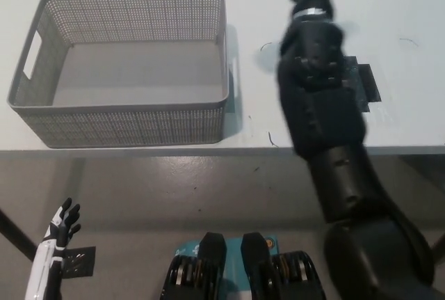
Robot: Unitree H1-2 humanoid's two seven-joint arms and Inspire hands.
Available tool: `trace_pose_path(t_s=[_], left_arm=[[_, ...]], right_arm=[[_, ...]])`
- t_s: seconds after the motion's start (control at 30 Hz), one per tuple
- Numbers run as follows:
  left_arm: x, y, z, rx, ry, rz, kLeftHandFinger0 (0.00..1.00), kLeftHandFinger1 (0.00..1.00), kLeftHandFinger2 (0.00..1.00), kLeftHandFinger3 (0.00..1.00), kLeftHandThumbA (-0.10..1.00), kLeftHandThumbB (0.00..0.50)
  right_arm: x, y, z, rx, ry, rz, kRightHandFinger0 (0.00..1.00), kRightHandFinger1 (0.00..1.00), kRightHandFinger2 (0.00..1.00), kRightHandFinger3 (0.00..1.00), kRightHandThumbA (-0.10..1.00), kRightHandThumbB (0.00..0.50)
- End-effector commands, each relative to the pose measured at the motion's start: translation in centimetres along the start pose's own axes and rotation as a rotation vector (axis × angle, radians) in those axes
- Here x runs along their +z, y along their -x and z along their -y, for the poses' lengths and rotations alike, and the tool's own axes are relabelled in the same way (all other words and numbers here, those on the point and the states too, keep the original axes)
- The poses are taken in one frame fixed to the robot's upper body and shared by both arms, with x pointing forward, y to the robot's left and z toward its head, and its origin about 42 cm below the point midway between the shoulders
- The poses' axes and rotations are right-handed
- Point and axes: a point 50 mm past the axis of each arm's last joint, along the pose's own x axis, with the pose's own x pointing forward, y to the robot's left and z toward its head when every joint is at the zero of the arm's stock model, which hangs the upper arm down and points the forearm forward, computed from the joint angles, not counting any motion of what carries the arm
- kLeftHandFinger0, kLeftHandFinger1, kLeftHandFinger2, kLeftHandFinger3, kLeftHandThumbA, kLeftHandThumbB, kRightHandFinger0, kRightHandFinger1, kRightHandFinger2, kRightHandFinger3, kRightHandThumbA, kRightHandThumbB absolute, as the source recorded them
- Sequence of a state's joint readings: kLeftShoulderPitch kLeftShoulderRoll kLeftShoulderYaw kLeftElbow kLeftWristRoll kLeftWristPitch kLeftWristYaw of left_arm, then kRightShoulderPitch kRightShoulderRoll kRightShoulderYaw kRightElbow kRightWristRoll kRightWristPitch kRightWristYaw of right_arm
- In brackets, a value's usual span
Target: Use the right hand to pick up an air purifying spray and put it inside a container
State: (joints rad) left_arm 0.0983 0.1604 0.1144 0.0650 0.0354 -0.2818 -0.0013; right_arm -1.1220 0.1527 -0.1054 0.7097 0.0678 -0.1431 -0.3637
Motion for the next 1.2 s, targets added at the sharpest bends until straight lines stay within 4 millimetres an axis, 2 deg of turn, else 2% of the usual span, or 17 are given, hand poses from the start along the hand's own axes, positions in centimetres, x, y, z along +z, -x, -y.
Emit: trace_pose_path(t_s=[0.0, 0.07, 0.17, 0.2, 0.23, 0.4, 0.43, 0.47, 0.5, 0.53, 0.63, 0.77, 0.8, 0.97, 1.0, 1.07, 1.17], left_arm=[[1.1, -0.8, -0.4, -0.015, -0.031, 0.057, 1.0, 1.0, 1.0, 1.0, 1.0, 0.099], [1.3, -1.3, -0.1, -0.01, -0.017, 0.061, 1.0, 1.0, 1.0, 1.0, 1.0, 0.141], [1.6, -2.0, 0.1, -0.015, -0.017, 0.076, 1.0, 1.0, 1.0, 1.0, 1.0, 0.143], [1.7, -2.0, 0.2, -0.014, -0.014, 0.079, 1.0, 1.0, 1.0, 1.0, 1.0, 0.127], [1.8, -2.0, 0.3, -0.015, -0.014, 0.08, 1.0, 1.0, 1.0, 1.0, 0.99, 0.106], [2.0, -1.7, 0.1, -0.032, -0.02, 0.073, 1.0, 1.0, 1.0, 1.0, 0.99, 0.074], [2.1, -1.7, 0.1, -0.034, -0.021, 0.071, 1.0, 1.0, 1.0, 1.0, 0.99, 0.058], [2.1, -1.7, 0.1, -0.037, -0.022, 0.069, 1.0, 1.0, 1.0, 1.0, 1.0, 0.054], [2.1, -1.6, 0.0, -0.037, -0.023, 0.066, 1.0, 1.0, 1.0, 1.0, 1.0, 0.05], [2.2, -1.7, 0.1, -0.037, -0.022, 0.07, 1.0, 1.0, 1.0, 1.0, 1.0, 0.044], [2.3, -1.7, 0.1, -0.032, -0.025, 0.08, 1.0, 1.0, 1.0, 1.0, 1.0, 0.114], [2.1, -1.7, 0.0, -0.029, -0.029, 0.077, 1.0, 1.0, 1.0, 1.0, 1.0, 0.118], [2.2, -1.6, -0.1, -0.029, -0.036, 0.081, 1.0, 1.0, 1.0, 1.0, 1.0, 0.095], [1.7, -1.2, 0.1, -0.036, -0.016, 0.061, 1.0, 1.0, 1.0, 1.0, 1.0, 0.1], [1.6, -1.2, 0.1, -0.037, -0.018, 0.061, 1.0, 1.0, 1.0, 1.0, 1.0, 0.124], [1.4, -0.9, 0.2, -0.038, -0.022, 0.057, 1.0, 1.0, 1.0, 1.0, 1.0, 0.131], [1.2, -0.7, 0.4, -0.036, -0.009, 0.057, 1.0, 1.0, 1.0, 1.0, 0.99, 0.165]], right_arm=[[3.2, -1.0, -6.0, 0.127, -0.002, 0.098, 0.33, 0.31, 0.36, 0.41, -0.1, 0.363], [2.3, -0.5, -7.9, 0.169, 0.028, 0.067, 0.35, 0.34, 0.38, 0.42, -0.08, 0.381], [1.6, 0.0, -9.4, 0.194, 0.05, 0.047, 0.35, 0.34, 0.38, 0.4, -0.08, 0.394], [1.1, 0.5, -9.9, 0.206, 0.077, 0.053, 0.3, 0.31, 0.37, 0.4, -0.07, 0.399], [0.1, 1.3, -10.5, 0.225, 0.078, 0.015, 0.34, 0.36, 0.39, 0.42, -0.05, 0.394], [-3.2, 3.4, -10.7, 0.252, 0.092, -0.093, 0.39, 0.42, 0.47, 0.45, -0.08, 0.382], [-3.6, 3.6, -10.6, 0.254, 0.088, -0.106, 0.53, 0.56, 0.57, 0.52, -0.01, 0.388], [-4.0, 3.8, -10.4, 0.258, 0.088, -0.117, 0.59, 0.6, 0.6, 0.55, 0.02, 0.394], [-4.4, 3.8, -10.3, 0.302, 0.075, -0.143, 0.91, 0.96, 1.0, 1.0, 0.29, 0.475], [-4.8, 3.7, -10.2, 0.367, 0.069, -0.176, 1.0, 1.0, 1.0, 1.0, 0.46, 0.499], [-4.9, 3.5, -9.8, 0.443, 0.114, -0.174, 1.0, 1.0, 1.0, 1.0, 0.63, 0.5], [-4.4, 3.2, -9.7, 0.482, 0.103, -0.171, 1.0, 1.0, 1.0, 1.0, 0.69, 0.5], [-4.1, 3.0, -9.8, 0.488, 0.097, -0.171, 1.0, 1.0, 1.0, 1.0, 0.69, 0.5], [-3.2, 2.8, -9.5, 0.512, 0.082, -0.122, 1.0, 1.0, 1.0, 1.0, 0.7, 0.5], [-2.8, 2.7, -9.5, 0.515, 0.072, -0.109, 1.0, 1.0, 1.0, 1.0, 0.69, 0.5], [-2.4, 2.7, -9.3, 0.521, 0.072, -0.092, 1.0, 1.0, 1.0, 1.0, 0.71, 0.5], [-0.1, 2.5, -8.4, 0.547, 0.099, -0.024, 1.0, 1.0, 1.0, 1.0, 0.75, 0.5]])
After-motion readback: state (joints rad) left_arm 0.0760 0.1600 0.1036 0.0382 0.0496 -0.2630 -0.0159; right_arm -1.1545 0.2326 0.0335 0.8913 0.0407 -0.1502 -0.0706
